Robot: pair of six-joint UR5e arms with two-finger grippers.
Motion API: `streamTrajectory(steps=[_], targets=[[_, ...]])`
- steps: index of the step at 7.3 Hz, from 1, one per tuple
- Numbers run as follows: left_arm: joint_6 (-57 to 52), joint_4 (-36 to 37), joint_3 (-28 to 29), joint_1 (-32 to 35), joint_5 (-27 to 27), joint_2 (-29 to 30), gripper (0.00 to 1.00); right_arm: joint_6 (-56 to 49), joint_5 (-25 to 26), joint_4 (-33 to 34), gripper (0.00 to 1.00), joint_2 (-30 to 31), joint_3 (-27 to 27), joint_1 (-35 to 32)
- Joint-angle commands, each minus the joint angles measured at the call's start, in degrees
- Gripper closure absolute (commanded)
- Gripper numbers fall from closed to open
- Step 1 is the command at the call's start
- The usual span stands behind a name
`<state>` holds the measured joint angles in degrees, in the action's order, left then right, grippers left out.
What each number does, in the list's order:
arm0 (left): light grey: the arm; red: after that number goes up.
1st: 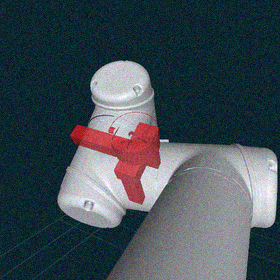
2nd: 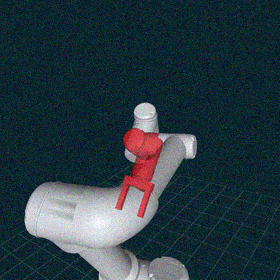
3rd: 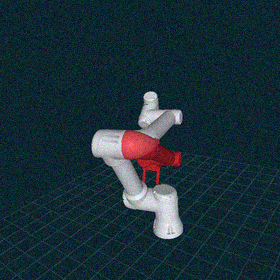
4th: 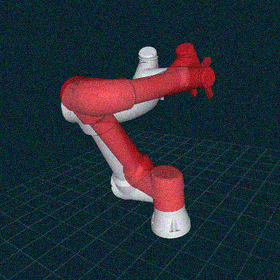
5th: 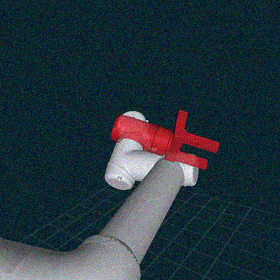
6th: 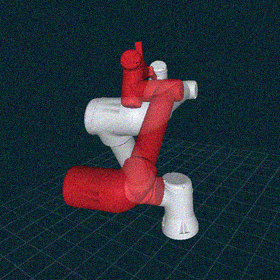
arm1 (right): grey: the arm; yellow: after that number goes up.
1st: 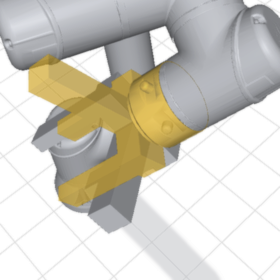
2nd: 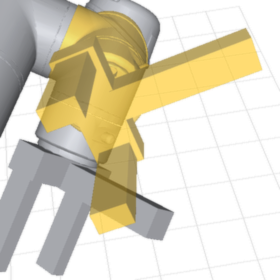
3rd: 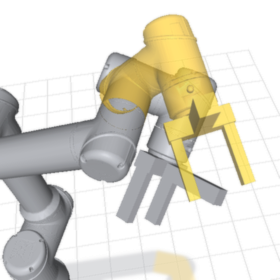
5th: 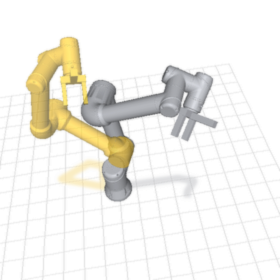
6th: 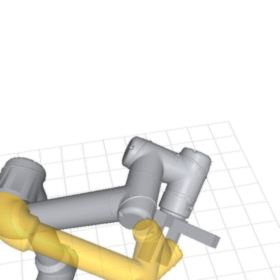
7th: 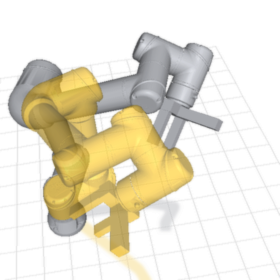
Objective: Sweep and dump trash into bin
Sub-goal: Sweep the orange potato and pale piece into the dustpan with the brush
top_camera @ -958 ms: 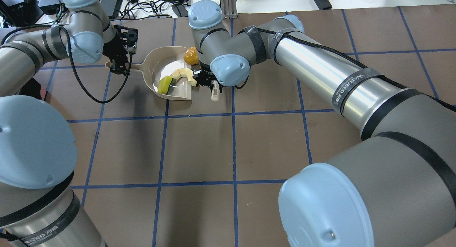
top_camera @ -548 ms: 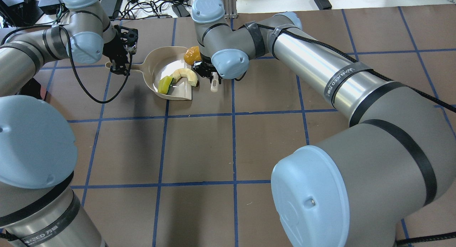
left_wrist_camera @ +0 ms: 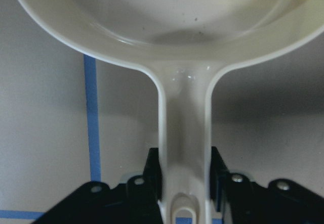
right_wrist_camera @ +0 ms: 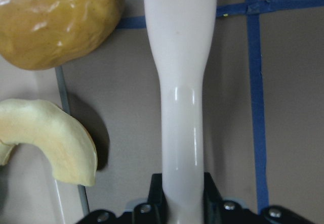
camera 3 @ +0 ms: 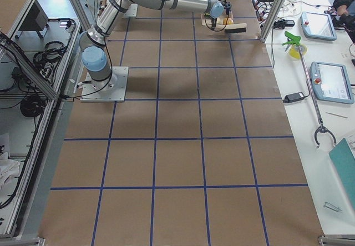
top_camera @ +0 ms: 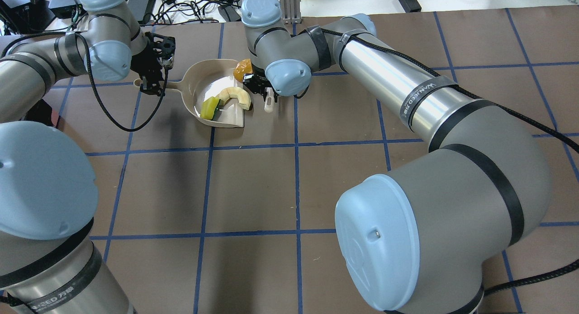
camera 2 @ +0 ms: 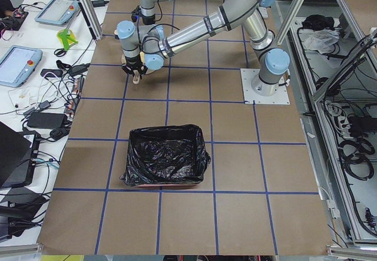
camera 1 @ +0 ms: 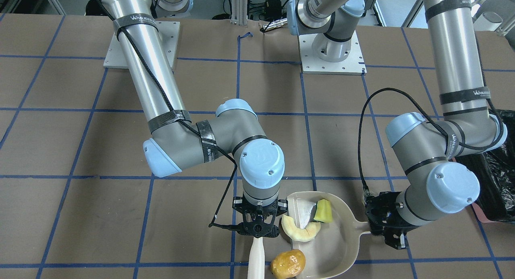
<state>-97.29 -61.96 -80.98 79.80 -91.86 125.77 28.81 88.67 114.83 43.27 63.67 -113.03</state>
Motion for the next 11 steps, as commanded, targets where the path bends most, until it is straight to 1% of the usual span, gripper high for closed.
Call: streamTrajectory(steps=[1,3,4,5,7,8,9,11], targets=[[0.0,0.0,-0.1,0.0,0.1,0.0,1.00,1.6,-1.8,-0.2,1.00,-0.8,-1.3,-1.4],[0.0,0.0,-0.1,0.0,0.1,0.0,1.00,4.9,-1.9,-0.1,1.00,-1.8,-1.3,-4.3],[0.0,0.0,-0.1,0.0,0.2,0.0,1.00,5.9,-2.4,-0.1,1.00,-2.1,-1.3,-5.1],[0.0,0.0,-0.1,0.0,0.2,0.0,1.00,8.2,-4.4,0.0,1.00,-2.7,-1.4,-6.1],[0.0,0.0,-0.1,0.0,0.2,0.0,1.00,11.8,-4.5,-0.1,1.00,-2.8,-1.4,-8.4],[0.0,0.0,-0.1,0.0,0.2,0.0,1.00,13.0,-6.7,0.0,1.00,-2.6,-1.5,-9.6],[0.0,0.0,-0.1,0.0,0.2,0.0,1.00,14.0,-7.5,-0.2,1.00,-2.5,-2.7,-10.1],[0.0,0.0,-0.1,0.0,0.2,0.0,1.00,12.9,-6.7,-5.2,1.00,0.1,-3.3,-9.6]])
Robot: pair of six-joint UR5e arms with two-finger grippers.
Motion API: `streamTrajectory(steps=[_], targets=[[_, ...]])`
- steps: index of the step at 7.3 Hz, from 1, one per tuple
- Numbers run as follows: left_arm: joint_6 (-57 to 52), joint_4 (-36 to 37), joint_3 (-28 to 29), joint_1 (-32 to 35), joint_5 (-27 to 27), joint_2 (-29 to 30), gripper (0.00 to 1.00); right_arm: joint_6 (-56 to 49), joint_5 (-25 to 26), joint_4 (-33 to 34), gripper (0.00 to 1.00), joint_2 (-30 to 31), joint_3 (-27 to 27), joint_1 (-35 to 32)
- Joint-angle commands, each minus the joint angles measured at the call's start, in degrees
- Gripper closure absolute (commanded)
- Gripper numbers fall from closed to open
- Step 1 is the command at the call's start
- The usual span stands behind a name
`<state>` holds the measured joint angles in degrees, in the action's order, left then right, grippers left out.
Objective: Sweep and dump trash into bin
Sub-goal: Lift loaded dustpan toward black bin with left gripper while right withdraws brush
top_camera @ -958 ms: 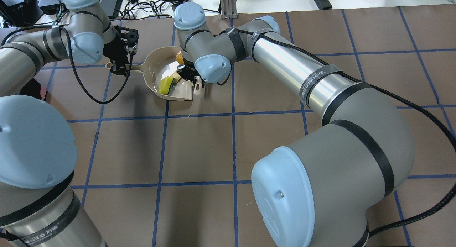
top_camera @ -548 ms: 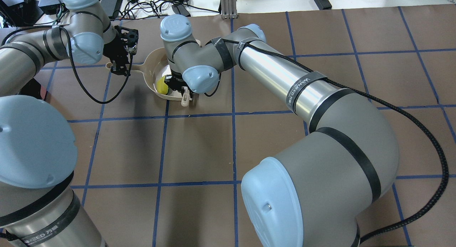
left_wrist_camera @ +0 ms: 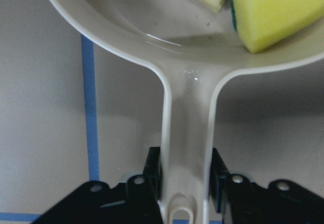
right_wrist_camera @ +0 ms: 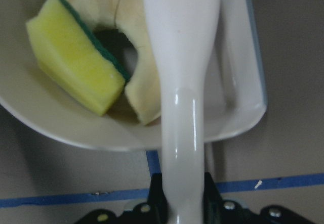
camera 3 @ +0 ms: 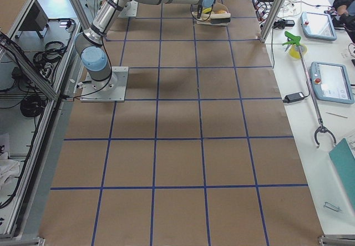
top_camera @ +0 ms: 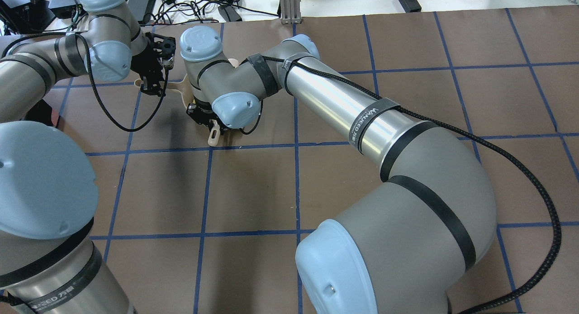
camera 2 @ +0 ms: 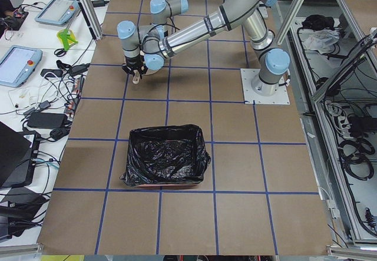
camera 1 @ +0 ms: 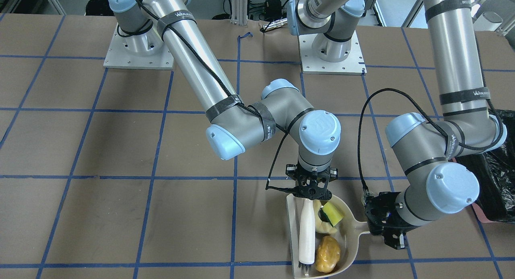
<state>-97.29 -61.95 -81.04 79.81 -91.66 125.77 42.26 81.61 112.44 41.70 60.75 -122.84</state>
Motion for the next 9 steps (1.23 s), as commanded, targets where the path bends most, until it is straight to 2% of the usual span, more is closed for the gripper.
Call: streamTrajectory(steps=[1,3,5,6,7,9], targets=[[0.0,0.0,0.0,0.0,0.0,0.0,1.00,-2.4,0.4,-5.4,1.00,3.7,-0.1,1.2],[-0.1,0.0,-0.1,-0.1,0.0,-0.1,1.00,-3.5,0.6,-9.7,1.00,6.7,0.0,4.3],[-0.2,-0.1,-0.1,-2.4,1.4,-0.3,1.00,-8.7,4.0,-17.3,1.00,11.1,1.4,9.2],[-0.2,-0.2,-0.3,-4.5,3.5,-0.3,1.00,-10.9,5.1,-19.8,1.00,14.0,3.9,12.2],[-0.7,-2.4,0.3,-6.5,4.4,-1.1,1.00,-17.5,8.5,-20.1,1.00,17.4,9.0,16.2],[-4.6,-4.1,0.6,-9.8,6.6,-3.2,1.00,-30.7,9.2,-16.7,1.00,26.1,21.4,25.7]])
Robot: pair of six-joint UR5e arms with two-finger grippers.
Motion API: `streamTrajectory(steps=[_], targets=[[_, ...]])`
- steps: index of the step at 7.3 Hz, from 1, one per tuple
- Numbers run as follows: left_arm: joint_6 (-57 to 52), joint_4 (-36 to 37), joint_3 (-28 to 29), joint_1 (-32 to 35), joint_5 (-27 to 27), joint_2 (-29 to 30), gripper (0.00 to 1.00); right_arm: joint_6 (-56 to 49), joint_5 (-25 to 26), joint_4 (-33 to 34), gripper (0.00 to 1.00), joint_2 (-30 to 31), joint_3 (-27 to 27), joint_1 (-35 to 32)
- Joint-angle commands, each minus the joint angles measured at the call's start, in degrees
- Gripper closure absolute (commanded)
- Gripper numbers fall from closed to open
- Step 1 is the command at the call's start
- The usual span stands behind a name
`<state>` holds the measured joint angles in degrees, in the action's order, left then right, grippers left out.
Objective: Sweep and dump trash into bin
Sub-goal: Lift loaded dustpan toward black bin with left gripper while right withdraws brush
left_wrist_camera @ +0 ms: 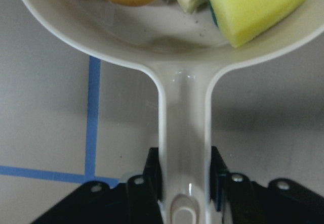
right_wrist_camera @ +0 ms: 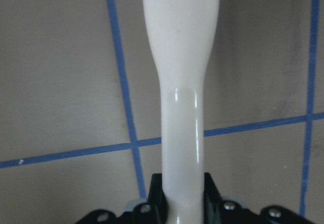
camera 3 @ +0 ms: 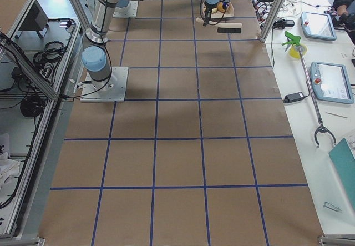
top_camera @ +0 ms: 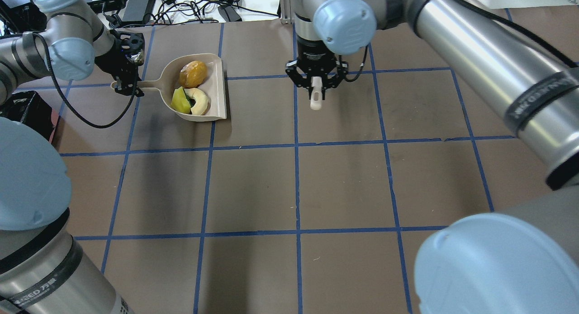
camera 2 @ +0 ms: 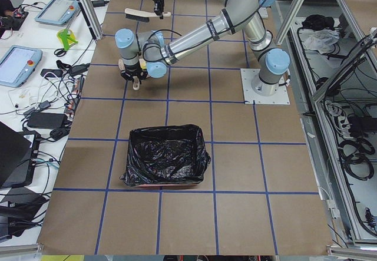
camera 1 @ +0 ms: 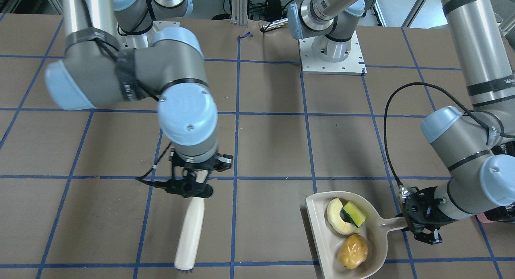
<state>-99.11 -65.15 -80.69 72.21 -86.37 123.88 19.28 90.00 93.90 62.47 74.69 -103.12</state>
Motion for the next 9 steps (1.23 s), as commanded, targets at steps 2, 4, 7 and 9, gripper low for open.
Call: streamTrajectory(steps=[2,4,7,9], targets=[[-6.0,-7.1,3.2,-7.8,1.3,-3.5,1.00,-22.2,2.0,3.8,1.00,11.6,16.1,17.5],[-14.8,-15.1,10.2,-16.4,0.9,-4.0,1.00,-32.2,2.3,10.9,1.00,12.4,21.3,26.3],[-22.1,-24.2,22.8,-29.4,0.5,-1.8,1.00,-44.3,2.5,24.4,1.00,10.8,28.7,34.2],[-30.8,-24.2,26.3,-37.3,-2.5,-0.8,1.00,-45.1,2.2,25.6,1.00,7.9,29.1,36.5]])
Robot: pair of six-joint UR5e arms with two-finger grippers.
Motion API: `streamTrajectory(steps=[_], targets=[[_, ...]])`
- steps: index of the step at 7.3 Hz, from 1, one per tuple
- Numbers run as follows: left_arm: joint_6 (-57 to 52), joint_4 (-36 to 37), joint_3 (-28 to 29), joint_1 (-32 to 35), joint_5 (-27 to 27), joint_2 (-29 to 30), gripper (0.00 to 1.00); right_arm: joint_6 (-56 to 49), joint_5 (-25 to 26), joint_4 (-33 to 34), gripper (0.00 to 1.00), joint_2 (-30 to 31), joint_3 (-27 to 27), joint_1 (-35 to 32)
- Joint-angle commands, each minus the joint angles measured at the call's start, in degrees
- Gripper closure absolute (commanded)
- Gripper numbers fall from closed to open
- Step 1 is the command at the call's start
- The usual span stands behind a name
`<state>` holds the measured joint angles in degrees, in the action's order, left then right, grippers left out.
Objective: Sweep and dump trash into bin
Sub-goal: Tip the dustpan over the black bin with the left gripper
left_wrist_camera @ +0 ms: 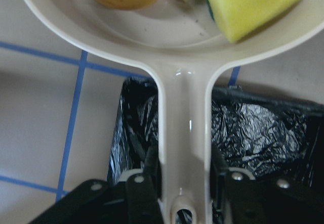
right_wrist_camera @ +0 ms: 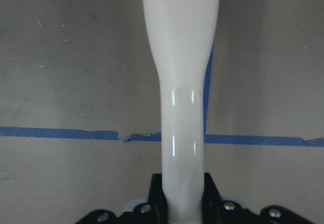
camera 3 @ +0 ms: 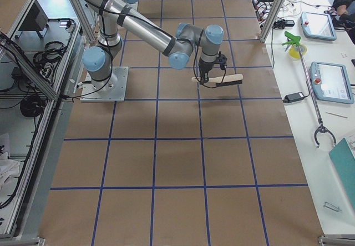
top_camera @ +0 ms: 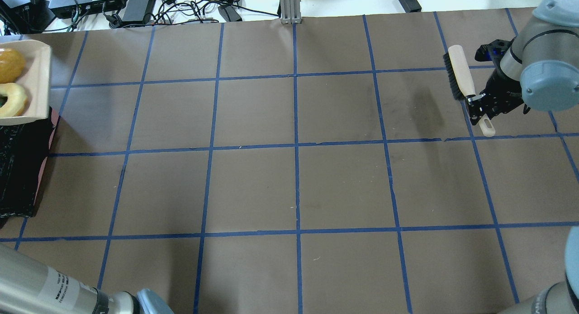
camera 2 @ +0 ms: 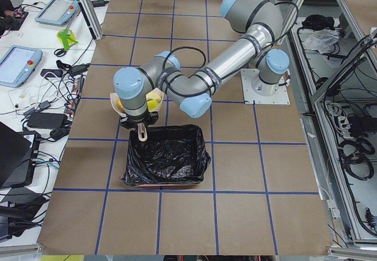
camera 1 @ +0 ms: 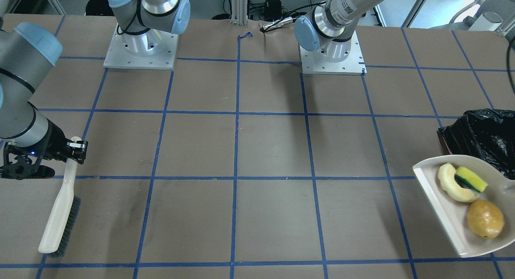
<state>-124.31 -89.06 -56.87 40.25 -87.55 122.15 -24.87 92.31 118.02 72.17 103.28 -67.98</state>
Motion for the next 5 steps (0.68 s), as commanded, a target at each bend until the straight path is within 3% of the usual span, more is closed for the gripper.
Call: streamTrajectory(steps=[1,3,5], targets=[[-7.2,0.9,3.2,-7.7,-1.5,1.6,1.00,-0.4,0.1,2.9,1.00,-3.1,0.5,1.4],[-14.3,4.8,3.9,-9.0,-6.3,2.9,1.00,4.9,-0.1,1.9,1.00,-2.7,0.4,0.7],[-20.7,7.0,4.4,-7.5,-16.3,2.7,1.00,5.0,-0.7,1.8,1.00,-3.0,0.5,0.4]])
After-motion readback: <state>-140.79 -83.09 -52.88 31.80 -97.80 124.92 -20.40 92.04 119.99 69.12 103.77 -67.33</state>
